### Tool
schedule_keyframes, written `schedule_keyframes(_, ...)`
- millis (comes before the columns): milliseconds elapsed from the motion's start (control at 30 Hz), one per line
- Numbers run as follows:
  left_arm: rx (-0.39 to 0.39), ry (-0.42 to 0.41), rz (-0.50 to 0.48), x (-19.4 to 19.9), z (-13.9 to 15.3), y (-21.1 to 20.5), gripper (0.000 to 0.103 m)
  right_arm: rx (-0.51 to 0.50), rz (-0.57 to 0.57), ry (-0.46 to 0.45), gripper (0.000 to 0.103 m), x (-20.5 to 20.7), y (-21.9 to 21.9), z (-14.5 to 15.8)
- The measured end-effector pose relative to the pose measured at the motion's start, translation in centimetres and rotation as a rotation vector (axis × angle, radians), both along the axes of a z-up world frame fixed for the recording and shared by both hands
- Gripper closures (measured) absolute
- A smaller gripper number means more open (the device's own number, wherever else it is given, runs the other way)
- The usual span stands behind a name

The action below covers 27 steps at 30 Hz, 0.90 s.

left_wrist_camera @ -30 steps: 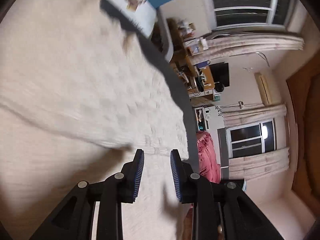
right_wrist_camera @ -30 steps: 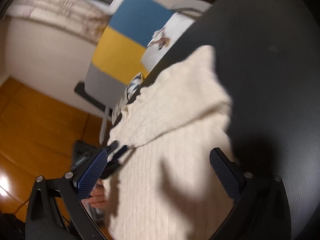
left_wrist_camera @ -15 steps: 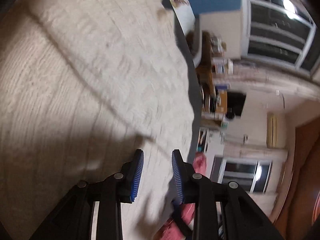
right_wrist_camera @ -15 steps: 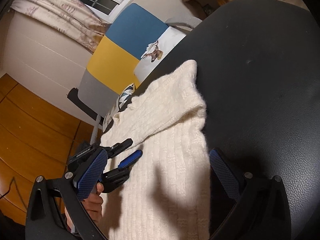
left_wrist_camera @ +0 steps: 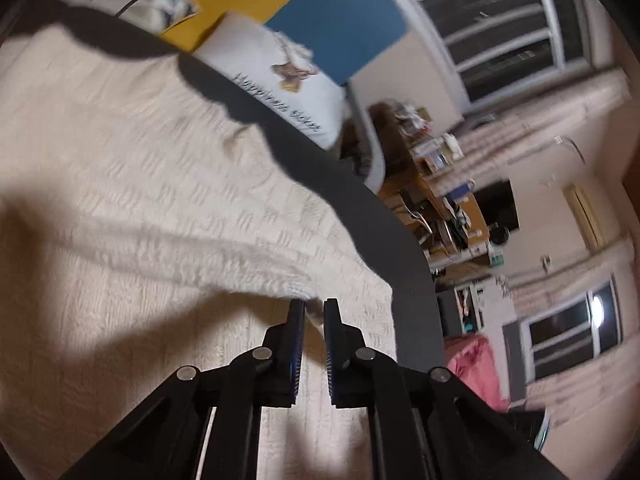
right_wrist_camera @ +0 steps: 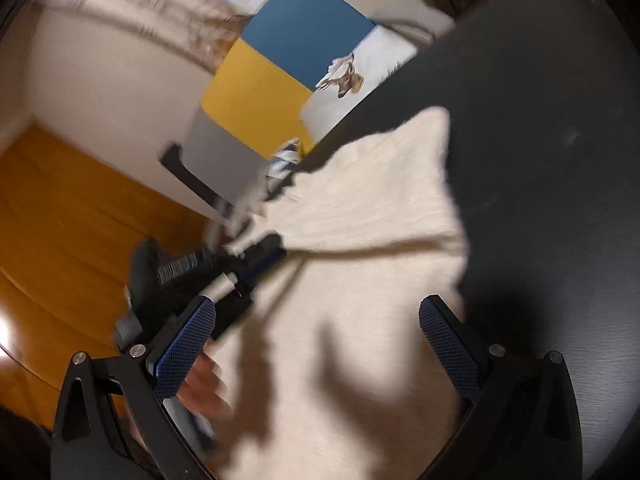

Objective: Fold clothes

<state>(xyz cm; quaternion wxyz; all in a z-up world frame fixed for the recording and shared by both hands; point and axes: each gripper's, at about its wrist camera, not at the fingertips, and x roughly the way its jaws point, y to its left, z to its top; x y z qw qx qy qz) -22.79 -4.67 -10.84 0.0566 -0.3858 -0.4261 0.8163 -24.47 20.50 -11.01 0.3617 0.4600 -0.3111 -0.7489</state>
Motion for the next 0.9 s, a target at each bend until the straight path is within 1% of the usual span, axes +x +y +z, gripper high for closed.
schedule_keyframes(33,0.016,-0.009,-0.008,-0.3,-0.3,-0.1,0.096,0.005,-0.009,-0.001,0.000,-0.4,-0.3,-0.1)
schedule_keyframes(133,0.040,-0.044,-0.023,-0.1,-1.9,-0.6,0.096,-0.034,-0.052,-0.038,0.000,-2.1,-0.6,-0.8)
schedule_keyframes(200,0.050,-0.087,-0.035,0.5,-3.4,-1.2,0.096,-0.031,-0.148,-0.029,0.000,-3.2,0.0,-0.7)
schedule_keyframes(233,0.056,-0.111,-0.041,0.5,-4.2,-1.4,0.095,-0.032,-0.173,-0.040,0.000,-3.6,0.3,-0.9)
schedule_keyframes(333,0.094,-0.100,-0.059,0.9,-4.5,-2.0,0.095,-0.042,-0.221,-0.094,0.000,-4.6,1.1,-2.0)
schedule_keyframes(400,0.159,-0.094,-0.098,1.4,-4.1,-2.7,0.081,-0.024,-0.227,-0.114,0.000,-4.4,1.5,-2.5)
schedule_keyframes(433,0.189,-0.087,-0.112,1.8,-3.9,-3.2,0.081,-0.009,-0.224,-0.119,0.000,-4.0,1.7,-2.6)
schedule_keyframes(467,0.215,-0.070,-0.118,2.2,-3.5,-4.0,0.079,0.016,-0.216,-0.111,0.000,-3.5,1.8,-2.3)
schedule_keyframes(533,0.195,-0.010,-0.098,3.3,-2.1,-6.4,0.078,0.081,-0.188,-0.048,0.000,-2.2,1.4,-0.5)
schedule_keyframes(600,0.073,0.046,-0.037,3.9,-0.3,-9.0,0.077,0.160,-0.152,0.040,0.000,-1.3,0.3,1.6)
schedule_keyframes(633,0.007,0.074,-0.004,4.2,0.6,-10.4,0.076,0.226,-0.134,0.095,0.000,-1.3,-0.8,2.6)
schedule_keyframes(667,-0.074,0.068,0.010,4.0,1.1,-11.3,0.075,0.326,-0.112,0.169,0.000,-1.4,-2.4,3.4)
schedule_keyframes(700,-0.159,0.054,0.020,3.7,1.6,-12.1,0.074,0.456,-0.085,0.256,0.000,-1.6,-4.6,4.5)
schedule_keyframes(767,-0.309,-0.022,-0.013,2.5,1.4,-12.8,0.074,0.691,-0.027,0.356,0.000,-2.3,-9.0,4.1)
schedule_keyframes(800,-0.371,-0.061,-0.032,1.9,1.0,-12.9,0.074,0.806,0.003,0.400,0.000,-2.6,-11.2,3.8)
schedule_keyframes(833,-0.423,-0.092,-0.059,1.5,0.4,-12.9,0.074,0.858,0.020,0.392,0.000,-3.1,-12.3,2.8)
schedule_keyframes(900,-0.462,-0.066,-0.097,2.2,-0.1,-12.9,0.075,0.918,0.045,0.339,0.000,-4.3,-13.8,0.6)
